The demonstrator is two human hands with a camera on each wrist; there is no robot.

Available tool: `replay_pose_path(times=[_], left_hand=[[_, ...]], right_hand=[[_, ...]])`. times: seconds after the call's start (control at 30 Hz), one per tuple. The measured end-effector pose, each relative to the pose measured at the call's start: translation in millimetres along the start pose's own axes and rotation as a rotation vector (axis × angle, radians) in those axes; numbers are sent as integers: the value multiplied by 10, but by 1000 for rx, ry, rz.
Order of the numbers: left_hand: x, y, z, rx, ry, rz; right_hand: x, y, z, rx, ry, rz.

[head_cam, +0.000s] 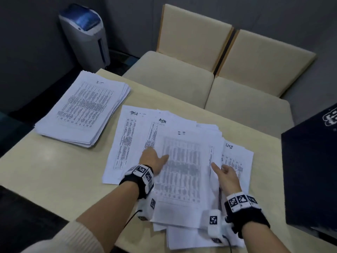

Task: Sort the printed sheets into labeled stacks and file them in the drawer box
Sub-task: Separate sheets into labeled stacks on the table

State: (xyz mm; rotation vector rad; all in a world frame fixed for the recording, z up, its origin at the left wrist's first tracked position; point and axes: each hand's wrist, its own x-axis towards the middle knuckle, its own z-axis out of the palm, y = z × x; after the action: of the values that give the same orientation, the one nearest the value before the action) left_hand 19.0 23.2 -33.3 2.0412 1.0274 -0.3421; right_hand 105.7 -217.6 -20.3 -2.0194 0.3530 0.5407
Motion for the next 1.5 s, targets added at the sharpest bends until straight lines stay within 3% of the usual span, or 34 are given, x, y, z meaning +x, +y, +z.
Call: replay_pose_path(times=[0.13,0.23,0.27,0.33,0.4,0.43,0.5,0.63,0.8,1.0,1.17,1.27,1.4,1.47,1.5], left_hand=[[-106,119,-9,-137,-106,127],[-112,103,-49,-231,-241,295],[-81,60,-96,-200,-205,326],[70,-72,-231,-75,100,235],[184,-213,-445,-46,390,-23],[245,-287,-541,-88,426,-142],[325,-381,-632,-227,317,-216],[280,-312,-521,-284,71,-31],[256,-174,-390,-142,-58,120],[321,-133,-430,139,207,155],[282,-81,-511,-19,294,216],[179,-36,-435,-74,222,267],[99,-124,-231,22,124,124],[27,-143,-208,141,312,97],[-12,-139,-202,218,408,147]], right_hand=[[17,-105,160,47,-109,39],[-8,-93,170,75,-89,59],[-3,-85,134,57,-67,58],[-26,-108,63,28,0,14],[-16,-100,9,28,57,-15],[-28,-82,1,63,77,-12],[-119,-82,3,177,35,-5],[-164,-70,163,404,-147,129],[-135,-343,519,423,-313,177],[-111,-496,835,255,-272,105],[-126,-573,442,293,-200,49],[-40,-410,-131,227,-87,15],[-70,-6,-639,6,-35,61],[-58,270,-699,-96,-1,94],[-56,379,-694,-119,12,114]])
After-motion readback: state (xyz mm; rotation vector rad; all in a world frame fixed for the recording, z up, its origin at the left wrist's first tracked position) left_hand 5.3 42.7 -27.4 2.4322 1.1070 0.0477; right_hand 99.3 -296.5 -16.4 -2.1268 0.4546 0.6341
